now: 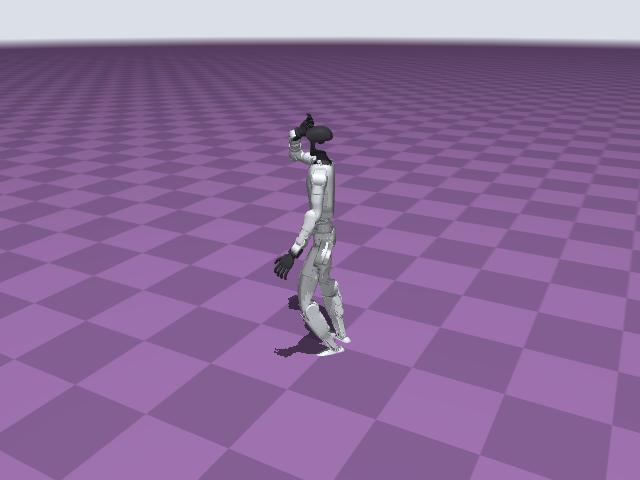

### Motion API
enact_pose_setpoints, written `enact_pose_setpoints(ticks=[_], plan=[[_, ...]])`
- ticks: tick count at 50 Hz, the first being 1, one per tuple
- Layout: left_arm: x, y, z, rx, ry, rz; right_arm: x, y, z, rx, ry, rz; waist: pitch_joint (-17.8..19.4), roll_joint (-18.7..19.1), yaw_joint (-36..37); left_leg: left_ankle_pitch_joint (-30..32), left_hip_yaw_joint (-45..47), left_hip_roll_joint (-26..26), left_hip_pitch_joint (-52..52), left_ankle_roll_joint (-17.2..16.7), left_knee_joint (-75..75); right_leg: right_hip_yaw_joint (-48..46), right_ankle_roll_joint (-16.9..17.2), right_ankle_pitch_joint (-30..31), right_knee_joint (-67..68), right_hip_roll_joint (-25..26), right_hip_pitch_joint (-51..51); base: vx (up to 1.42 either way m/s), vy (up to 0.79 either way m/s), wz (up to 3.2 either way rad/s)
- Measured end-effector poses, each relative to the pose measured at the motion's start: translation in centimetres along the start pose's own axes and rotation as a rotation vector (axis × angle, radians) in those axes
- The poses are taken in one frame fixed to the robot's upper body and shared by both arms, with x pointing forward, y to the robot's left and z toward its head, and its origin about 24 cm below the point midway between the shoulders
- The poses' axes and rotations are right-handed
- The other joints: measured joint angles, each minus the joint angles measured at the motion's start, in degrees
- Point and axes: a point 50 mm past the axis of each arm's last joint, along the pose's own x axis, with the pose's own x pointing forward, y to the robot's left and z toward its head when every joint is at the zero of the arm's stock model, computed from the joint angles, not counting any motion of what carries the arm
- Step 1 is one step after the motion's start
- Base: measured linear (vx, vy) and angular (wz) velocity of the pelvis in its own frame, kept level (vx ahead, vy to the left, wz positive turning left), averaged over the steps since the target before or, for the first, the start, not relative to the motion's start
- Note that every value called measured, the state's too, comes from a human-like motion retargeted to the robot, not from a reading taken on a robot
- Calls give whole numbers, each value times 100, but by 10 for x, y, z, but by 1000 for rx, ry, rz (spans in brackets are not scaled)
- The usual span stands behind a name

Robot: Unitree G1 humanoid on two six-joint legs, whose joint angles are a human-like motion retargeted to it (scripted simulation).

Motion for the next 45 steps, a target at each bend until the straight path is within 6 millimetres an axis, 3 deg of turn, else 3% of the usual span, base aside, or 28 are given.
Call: enact_pose_setpoints(ticks=[13, 26, 45], plan=[[0, -3, 3, -2, 15, 26, 12, -11, -9, -111, -52, -24, -206, 57, 90, 32, 253, 222, -170, 73, 552, -301, -29, 192, -405, 282, 86, 0, 0, 39], [-4, -10, -8, -10, 60, 23, 19, -21, -23, -186, -47, -19, -399, -8, 170, -22, 156, -6, -174, 109, 150, -528, -25, 415, -745, 355, 185, 1, 3, 36], [-4, -16, -2, -25, 50, -16, 27, -30, -32, -210, -30, 11, -550, -87, 269, -103, -41, -258, -168, 105, -165, -722, -77, 529, -850, 332, 296, 2, 3, 27]])
